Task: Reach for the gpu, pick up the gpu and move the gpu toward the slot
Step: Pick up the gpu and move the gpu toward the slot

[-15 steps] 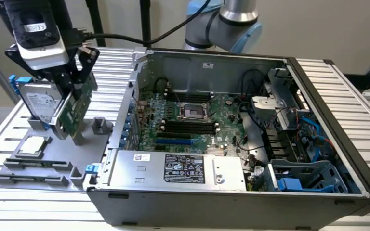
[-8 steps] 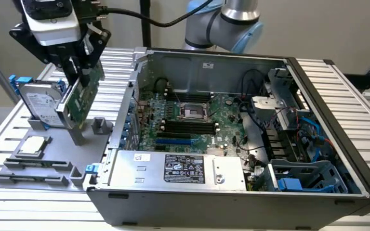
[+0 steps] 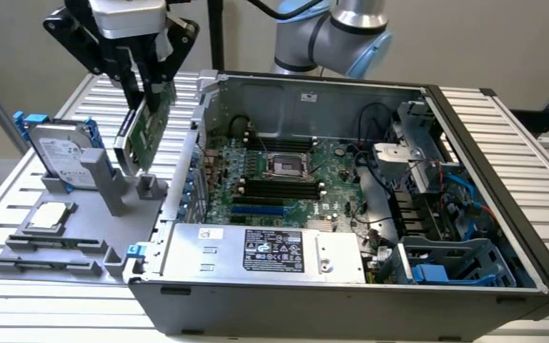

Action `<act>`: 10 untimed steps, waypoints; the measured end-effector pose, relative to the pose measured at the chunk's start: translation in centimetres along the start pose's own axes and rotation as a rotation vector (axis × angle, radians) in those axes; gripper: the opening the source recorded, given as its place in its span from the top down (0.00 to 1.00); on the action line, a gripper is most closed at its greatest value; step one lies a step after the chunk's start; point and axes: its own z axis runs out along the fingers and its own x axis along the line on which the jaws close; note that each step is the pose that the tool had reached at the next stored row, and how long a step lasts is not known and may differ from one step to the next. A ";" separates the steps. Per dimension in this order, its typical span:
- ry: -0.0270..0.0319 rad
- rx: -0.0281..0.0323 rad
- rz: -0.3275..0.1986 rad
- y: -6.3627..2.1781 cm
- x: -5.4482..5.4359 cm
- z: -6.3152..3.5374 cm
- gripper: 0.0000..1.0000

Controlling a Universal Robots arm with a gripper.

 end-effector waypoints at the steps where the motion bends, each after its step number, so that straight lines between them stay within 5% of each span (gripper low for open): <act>1: 0.0010 -0.0020 0.000 0.03 -0.4 -0.14 0.74; 10: 0.0035 -0.0176 0.000 0.26 -4.6 -0.40 0.74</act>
